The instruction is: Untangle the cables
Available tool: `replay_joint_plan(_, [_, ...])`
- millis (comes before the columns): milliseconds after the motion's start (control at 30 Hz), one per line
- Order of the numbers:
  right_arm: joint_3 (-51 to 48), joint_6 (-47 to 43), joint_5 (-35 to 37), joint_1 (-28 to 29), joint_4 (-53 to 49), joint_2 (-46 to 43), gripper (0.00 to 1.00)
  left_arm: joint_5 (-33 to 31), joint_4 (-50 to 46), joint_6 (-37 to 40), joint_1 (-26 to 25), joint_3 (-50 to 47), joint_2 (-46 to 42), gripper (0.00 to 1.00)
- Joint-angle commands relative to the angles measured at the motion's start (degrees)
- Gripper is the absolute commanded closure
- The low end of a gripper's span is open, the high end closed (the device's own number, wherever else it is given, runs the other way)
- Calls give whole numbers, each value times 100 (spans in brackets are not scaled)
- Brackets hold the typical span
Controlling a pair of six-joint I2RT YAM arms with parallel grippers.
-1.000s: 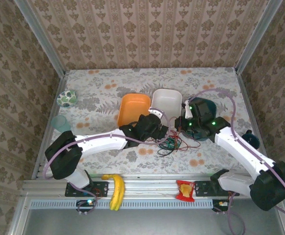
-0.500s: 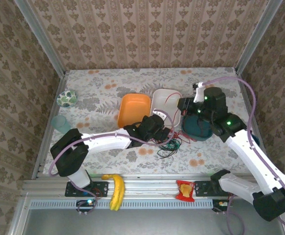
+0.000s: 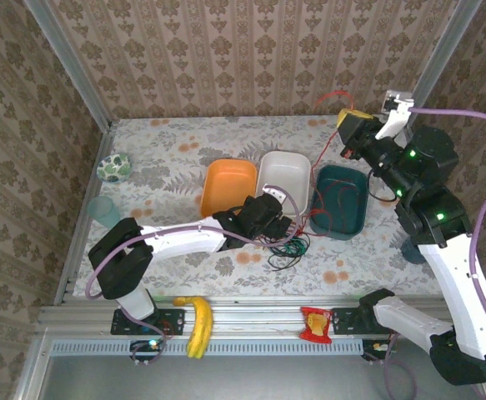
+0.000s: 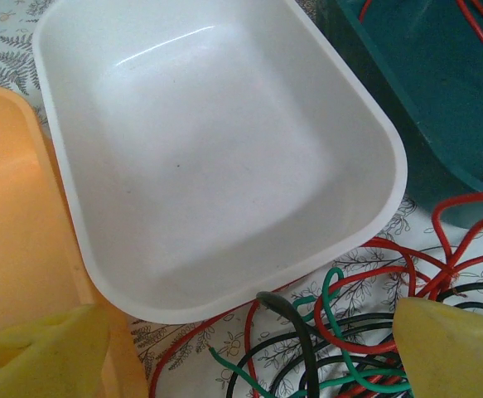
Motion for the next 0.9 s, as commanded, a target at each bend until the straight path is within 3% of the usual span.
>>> replay_joint_plan(0, [186, -186, 85, -29, 264, 6, 100, -50, -153, 152, -65, 154, 82, 11])
replay_joint_plan(567, [1174, -1028, -63, -30, 906, -134, 100, -67, -283, 416, -213, 299, 233, 11])
replay_joint_plan(867, [1651, -1692, 468, -30, 1228, 182, 100, -170, -410, 434, -232, 407, 315, 10])
